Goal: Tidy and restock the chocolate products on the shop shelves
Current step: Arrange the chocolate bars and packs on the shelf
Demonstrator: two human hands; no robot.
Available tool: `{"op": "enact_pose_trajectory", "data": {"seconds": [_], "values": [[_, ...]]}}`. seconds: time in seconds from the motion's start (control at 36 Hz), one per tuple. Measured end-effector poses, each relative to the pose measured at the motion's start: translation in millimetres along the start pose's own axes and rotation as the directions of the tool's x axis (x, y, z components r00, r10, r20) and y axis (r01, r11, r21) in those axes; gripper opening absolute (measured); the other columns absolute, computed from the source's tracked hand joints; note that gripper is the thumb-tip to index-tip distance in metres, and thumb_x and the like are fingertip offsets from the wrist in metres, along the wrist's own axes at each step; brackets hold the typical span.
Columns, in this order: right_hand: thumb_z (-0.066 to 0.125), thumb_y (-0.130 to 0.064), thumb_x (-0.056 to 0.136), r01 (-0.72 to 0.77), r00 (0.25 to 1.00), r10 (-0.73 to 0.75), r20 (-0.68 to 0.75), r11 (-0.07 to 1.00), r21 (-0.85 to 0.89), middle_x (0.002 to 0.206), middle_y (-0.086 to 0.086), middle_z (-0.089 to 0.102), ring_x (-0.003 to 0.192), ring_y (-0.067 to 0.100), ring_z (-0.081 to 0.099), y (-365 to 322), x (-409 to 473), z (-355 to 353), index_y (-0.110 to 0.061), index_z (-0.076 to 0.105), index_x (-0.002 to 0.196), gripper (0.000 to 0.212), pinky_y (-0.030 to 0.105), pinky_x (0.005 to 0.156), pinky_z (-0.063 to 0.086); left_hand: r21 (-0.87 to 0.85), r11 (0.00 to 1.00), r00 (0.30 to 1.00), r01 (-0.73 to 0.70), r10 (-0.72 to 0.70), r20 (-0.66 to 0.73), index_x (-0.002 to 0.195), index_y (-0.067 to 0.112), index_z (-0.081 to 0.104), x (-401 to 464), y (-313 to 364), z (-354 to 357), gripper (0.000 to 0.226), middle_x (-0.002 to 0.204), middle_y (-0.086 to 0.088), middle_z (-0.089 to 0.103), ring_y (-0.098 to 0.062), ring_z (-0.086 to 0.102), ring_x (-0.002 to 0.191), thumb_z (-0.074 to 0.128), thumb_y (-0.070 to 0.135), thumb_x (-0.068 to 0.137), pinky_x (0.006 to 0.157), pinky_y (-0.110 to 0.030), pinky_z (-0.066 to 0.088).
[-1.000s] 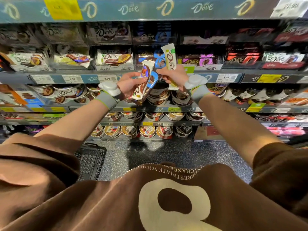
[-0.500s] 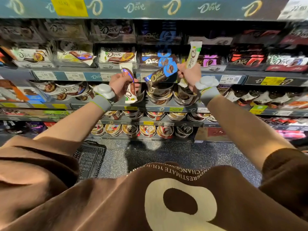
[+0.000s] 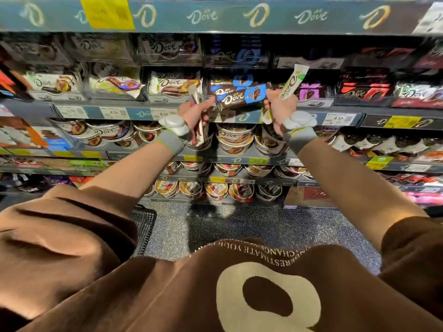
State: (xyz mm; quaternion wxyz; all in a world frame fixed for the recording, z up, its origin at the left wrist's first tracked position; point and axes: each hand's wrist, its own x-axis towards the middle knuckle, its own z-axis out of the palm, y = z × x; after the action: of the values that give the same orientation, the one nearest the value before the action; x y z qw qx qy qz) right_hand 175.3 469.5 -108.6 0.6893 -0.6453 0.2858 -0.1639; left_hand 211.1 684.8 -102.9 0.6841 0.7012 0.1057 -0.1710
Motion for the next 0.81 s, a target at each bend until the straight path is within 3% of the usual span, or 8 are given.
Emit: {"op": "enact_pose_trajectory", "data": {"seconds": [0.08,0.19,0.28,0.33,0.47,0.64,0.72,0.81], "values": [[0.06,-0.01,0.088,-0.005,1.0,0.005,0.009,1.0,0.016,0.063,0.003,0.059,0.049,0.007,0.05,-1,4,4,-0.01,0.061,0.075,0.013,0.023,0.054,0.044,-0.012,0.999,0.999,-0.035,0.036,0.015,0.103,0.001,0.063,3,10,7,0.038,0.09,-0.008,0.071,-0.01,0.067,0.057,0.079,0.023,0.076,0.041,-0.017,0.044],[0.062,-0.01,0.089,0.002,0.999,-0.004,0.036,0.999,0.048,0.067,0.005,0.062,0.05,0.005,0.055,-5,8,11,-0.006,0.061,0.081,0.009,0.019,0.056,0.047,0.131,0.986,0.994,-0.105,0.109,-0.031,0.117,0.003,0.049,9,25,16,0.05,0.103,-0.012,0.065,-0.005,0.062,0.051,0.077,0.017,0.078,0.045,-0.017,0.047],[0.063,-0.01,0.088,0.043,0.996,-0.045,0.081,0.999,0.03,0.073,0.007,0.064,0.055,0.005,0.058,-9,11,12,-0.003,0.063,0.084,0.008,0.016,0.056,0.048,0.305,0.934,0.974,-0.184,0.214,-0.067,0.089,0.011,0.054,21,35,15,0.032,0.098,-0.006,0.062,-0.015,0.059,0.081,0.081,0.02,0.074,0.074,-0.024,0.051],[0.064,-0.007,0.086,0.116,0.989,-0.112,0.1,0.993,-0.038,0.072,0.006,0.063,0.052,0.0,0.058,-11,13,11,-0.003,0.061,0.08,0.008,0.014,0.055,0.046,0.37,0.904,0.965,-0.216,0.255,-0.059,0.079,0.014,0.053,27,40,14,0.03,0.09,-0.004,0.061,-0.015,0.055,0.081,0.082,0.02,0.072,0.075,-0.025,0.048],[0.07,-0.004,0.08,0.264,0.962,-0.235,0.139,0.929,-0.259,0.068,-0.008,0.056,0.062,-0.002,0.053,-10,21,8,-0.015,0.054,0.065,0.025,0.007,0.06,0.043,0.441,0.851,0.938,-0.285,0.342,-0.053,0.088,0.011,0.056,37,45,16,0.029,0.087,-0.001,0.059,-0.01,0.051,0.076,0.08,0.019,0.074,0.054,-0.008,0.041],[0.073,-0.009,0.079,0.302,0.953,-0.277,0.12,0.87,-0.391,0.072,0.001,0.059,0.065,0.01,0.054,-8,24,10,-0.018,0.052,0.061,0.028,0.013,0.059,0.044,0.571,0.776,0.917,-0.267,0.386,-0.097,0.098,0.011,0.062,47,37,16,0.037,0.098,-0.004,0.068,-0.018,0.061,0.087,0.082,0.029,0.072,0.083,-0.031,0.051],[0.07,-0.006,0.082,0.267,0.964,-0.246,0.104,0.865,-0.424,0.075,0.004,0.059,0.047,-0.004,0.054,-11,23,13,-0.013,0.056,0.067,0.021,0.005,0.047,0.038,0.613,0.745,0.91,-0.263,0.403,-0.1,0.104,0.008,0.064,47,35,18,0.043,0.102,-0.005,0.069,-0.02,0.062,0.093,0.081,0.031,0.072,0.078,-0.026,0.047],[0.069,-0.006,0.084,0.242,0.97,-0.224,0.095,0.854,-0.461,0.076,0.004,0.06,0.037,-0.006,0.05,-14,23,14,-0.008,0.061,0.077,0.011,0.003,0.041,0.036,0.627,0.733,0.911,-0.262,0.403,-0.091,0.101,0.005,0.063,48,36,16,0.041,0.099,-0.006,0.069,-0.019,0.061,0.086,0.081,0.031,0.073,0.072,-0.023,0.045]]}}
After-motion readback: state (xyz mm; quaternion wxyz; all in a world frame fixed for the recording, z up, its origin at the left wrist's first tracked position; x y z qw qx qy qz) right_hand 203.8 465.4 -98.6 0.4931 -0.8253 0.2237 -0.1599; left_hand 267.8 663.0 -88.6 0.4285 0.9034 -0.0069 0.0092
